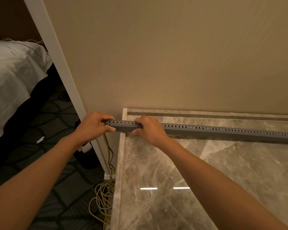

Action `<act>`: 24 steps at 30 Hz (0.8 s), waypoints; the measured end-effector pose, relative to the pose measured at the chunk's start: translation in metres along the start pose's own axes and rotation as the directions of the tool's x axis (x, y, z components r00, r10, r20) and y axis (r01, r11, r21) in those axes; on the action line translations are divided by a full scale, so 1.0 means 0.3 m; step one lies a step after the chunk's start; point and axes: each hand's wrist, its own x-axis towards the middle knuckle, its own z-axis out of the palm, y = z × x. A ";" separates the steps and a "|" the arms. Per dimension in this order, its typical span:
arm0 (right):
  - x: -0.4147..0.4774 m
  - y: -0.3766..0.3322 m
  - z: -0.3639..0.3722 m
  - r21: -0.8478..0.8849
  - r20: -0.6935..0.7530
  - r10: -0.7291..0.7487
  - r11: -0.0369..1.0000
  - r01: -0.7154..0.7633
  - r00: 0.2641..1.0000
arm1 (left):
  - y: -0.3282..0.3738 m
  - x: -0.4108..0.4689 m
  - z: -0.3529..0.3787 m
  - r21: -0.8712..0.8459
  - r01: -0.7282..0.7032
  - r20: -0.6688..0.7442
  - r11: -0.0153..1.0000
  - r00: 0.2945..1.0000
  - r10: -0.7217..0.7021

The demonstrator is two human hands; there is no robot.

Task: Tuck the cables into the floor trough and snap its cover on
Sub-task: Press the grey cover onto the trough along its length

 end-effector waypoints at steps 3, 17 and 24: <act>0.002 -0.002 -0.001 0.001 0.007 0.009 1.000 -0.009 1.000 | 0.007 -0.005 -0.001 0.009 -0.003 -0.020 1.000 1.000 0.004; -0.104 0.169 -0.080 0.043 -0.052 0.066 0.997 -0.064 0.996 | 0.229 0.016 0.147 0.558 -0.342 0.197 0.756 0.939 0.280; -0.300 0.484 -0.207 0.055 -0.184 0.357 0.934 -0.353 0.916 | 0.469 0.022 0.357 0.665 -0.480 0.194 0.572 0.851 0.488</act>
